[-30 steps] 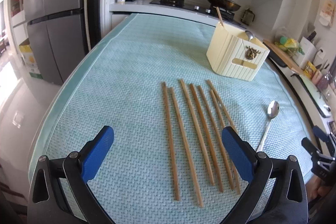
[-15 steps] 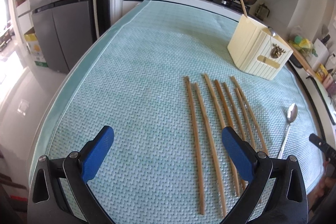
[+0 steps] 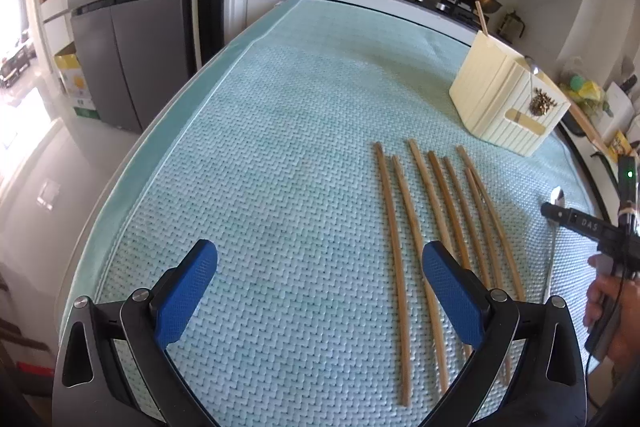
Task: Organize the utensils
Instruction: 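Move the right tool over the remaining steel spoon while the left tool moves over the chopsticks, then close the right tool on the steel spoon handle while the left tool closes on one chopstick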
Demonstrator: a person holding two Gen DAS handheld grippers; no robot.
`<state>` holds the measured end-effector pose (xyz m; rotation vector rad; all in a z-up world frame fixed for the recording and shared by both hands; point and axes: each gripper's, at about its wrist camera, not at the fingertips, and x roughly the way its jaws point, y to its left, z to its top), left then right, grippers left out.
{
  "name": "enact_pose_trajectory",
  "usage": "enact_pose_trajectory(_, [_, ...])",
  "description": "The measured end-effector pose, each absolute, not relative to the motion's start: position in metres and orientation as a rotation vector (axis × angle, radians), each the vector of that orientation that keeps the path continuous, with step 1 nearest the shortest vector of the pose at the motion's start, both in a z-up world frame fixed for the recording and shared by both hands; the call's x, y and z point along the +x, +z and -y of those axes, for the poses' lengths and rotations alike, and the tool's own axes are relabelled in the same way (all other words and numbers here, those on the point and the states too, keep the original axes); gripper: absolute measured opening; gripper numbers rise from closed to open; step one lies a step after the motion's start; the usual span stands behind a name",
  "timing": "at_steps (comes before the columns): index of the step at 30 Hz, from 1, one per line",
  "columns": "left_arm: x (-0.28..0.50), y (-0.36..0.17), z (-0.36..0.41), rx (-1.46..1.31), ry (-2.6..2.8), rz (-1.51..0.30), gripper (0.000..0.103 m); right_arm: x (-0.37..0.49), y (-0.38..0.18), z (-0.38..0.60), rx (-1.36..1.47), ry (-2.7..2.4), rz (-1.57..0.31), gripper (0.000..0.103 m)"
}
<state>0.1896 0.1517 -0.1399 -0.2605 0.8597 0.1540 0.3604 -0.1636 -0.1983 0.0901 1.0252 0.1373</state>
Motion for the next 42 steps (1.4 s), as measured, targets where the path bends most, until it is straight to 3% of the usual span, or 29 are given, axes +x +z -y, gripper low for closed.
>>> enact_pose_trajectory(14, [0.270, -0.169, -0.126, -0.065, 0.108, -0.971, 0.101, 0.360, -0.196, 0.154, -0.007, 0.170, -1.028, 0.075])
enact_pose_trajectory(17, [0.282, -0.179, -0.123, -0.010, 0.123, -1.008, 0.086, 0.352, -0.196, 0.157, -0.022, 0.181, -1.024, 0.075])
enact_pose_trajectory(26, [0.303, -0.181, -0.121, -0.039, 0.087, -1.035, 0.082, 0.377, -0.196, 0.159, 0.025, 0.190, -1.028, 0.075])
enact_pose_trajectory(28, [0.306, -0.180, -0.119, -0.033, 0.069, -1.043, 0.076, 0.384, -0.198, 0.150, -0.010, 0.168, -1.026, 0.075])
enact_pose_trajectory(29, [0.308, -0.179, -0.118, -0.033, 0.058, -1.045, 0.068, 0.387, -0.199, 0.147, -0.031, 0.147, -1.028, 0.073])
enact_pose_trajectory(30, [0.309, -0.177, -0.118, -0.030, 0.050, -1.045, 0.057, 0.389, -0.199, 0.146, -0.048, 0.124, -1.021, 0.056])
enact_pose_trajectory(31, [0.307, -0.176, -0.117, -0.028, 0.042, -1.044, 0.049, 0.391, -0.197, 0.144, -0.061, 0.101, -1.006, 0.047])
enact_pose_trajectory(33, [0.309, -0.175, -0.116, -0.035, 0.026, -1.043, 0.018, 0.393, -0.196, 0.147, -0.032, 0.101, -1.004, 0.042])
enact_pose_trajectory(34, [0.312, -0.174, -0.116, -0.046, 0.016, -1.045, 0.009, 0.395, -0.194, 0.148, -0.019, 0.104, -0.998, 0.042])
enact_pose_trajectory(42, [0.305, -0.155, -0.124, -0.147, -0.018, -0.970, 0.004, 0.382, -0.174, 0.169, 0.066, 0.208, -0.932, 0.041])
